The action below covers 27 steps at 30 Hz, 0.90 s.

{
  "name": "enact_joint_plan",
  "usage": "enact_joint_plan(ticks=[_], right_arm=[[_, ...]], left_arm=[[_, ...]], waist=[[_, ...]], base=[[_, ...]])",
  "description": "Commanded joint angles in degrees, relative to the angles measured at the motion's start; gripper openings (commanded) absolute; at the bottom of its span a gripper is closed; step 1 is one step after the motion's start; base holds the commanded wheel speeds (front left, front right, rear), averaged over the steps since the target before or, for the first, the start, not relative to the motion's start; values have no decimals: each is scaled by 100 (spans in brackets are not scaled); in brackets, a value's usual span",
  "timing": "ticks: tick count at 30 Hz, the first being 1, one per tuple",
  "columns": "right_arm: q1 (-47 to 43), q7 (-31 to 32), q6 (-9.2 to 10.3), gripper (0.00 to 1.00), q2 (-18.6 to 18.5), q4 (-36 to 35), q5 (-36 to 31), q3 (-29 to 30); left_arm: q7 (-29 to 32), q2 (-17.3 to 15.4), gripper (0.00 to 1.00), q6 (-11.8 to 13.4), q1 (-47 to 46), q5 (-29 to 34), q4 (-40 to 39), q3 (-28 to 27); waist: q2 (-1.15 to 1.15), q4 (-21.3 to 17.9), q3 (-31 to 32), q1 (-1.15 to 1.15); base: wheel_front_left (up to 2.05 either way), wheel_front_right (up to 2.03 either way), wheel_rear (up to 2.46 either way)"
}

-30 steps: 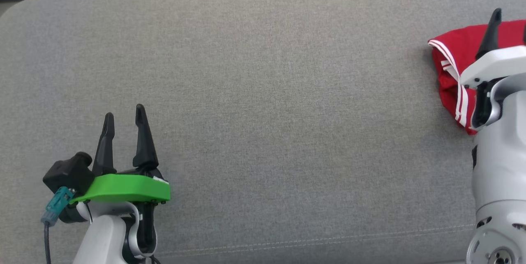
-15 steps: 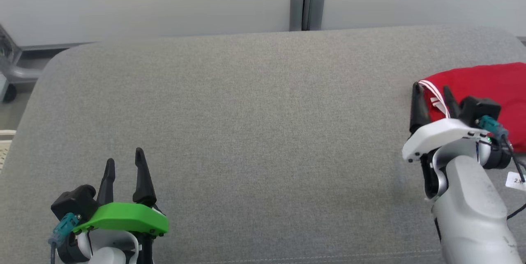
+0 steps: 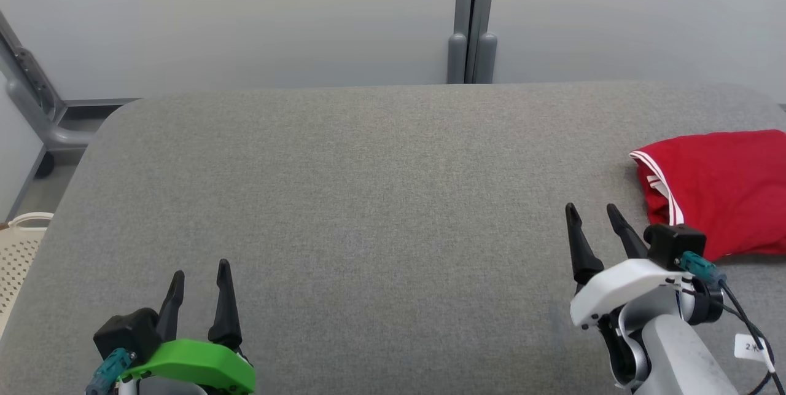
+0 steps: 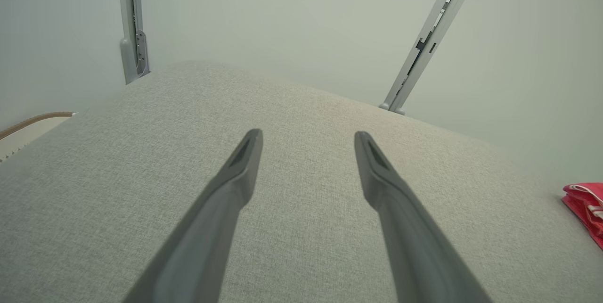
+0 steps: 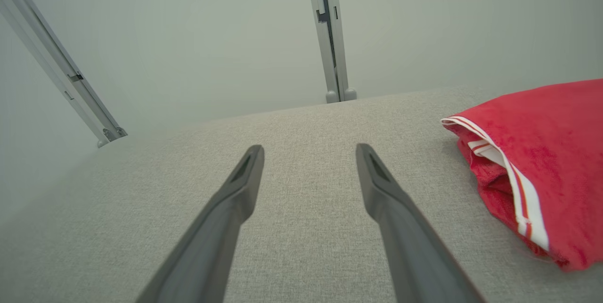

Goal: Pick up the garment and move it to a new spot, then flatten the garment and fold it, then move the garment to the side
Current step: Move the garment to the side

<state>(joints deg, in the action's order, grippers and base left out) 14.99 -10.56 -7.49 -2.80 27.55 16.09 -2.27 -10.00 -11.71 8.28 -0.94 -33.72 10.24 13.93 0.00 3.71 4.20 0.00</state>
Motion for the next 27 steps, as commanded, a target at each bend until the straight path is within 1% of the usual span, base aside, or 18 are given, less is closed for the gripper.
enact_joint_plan(ticks=[1, 7, 12, 20, 27], right_arm=[[-145, 20, 1, 100, -24, -94, 19, 2], [-666, 186, 1, 100, -22, -595, -59, 53], [-981, 273, 1, 100, -24, -846, -33, 124], [-1370, 113, 1, 100, -23, -890, 91, 469], [-1494, 148, 1, 100, -21, -906, -5, 609]], left_arm=[[-29, -46, 100, 5, 93, -4, 10, -5], [-46, -108, 100, 17, 248, -40, 51, -18], [-53, -162, 100, 30, 359, -36, 36, -13], [-86, -294, 100, -6, 505, 53, -17, 35], [-83, -343, 100, 24, 550, 52, -77, 39]], waist=[[0, 43, 34, 0], [0, 138, 125, 0], [0, 157, 184, 0], [0, 111, 208, 0], [0, -76, 157, 0]], base=[[0, 0, 0], [0, 0, 0], [0, 0, 0], [0, 0, 0], [0, 0, 0]])
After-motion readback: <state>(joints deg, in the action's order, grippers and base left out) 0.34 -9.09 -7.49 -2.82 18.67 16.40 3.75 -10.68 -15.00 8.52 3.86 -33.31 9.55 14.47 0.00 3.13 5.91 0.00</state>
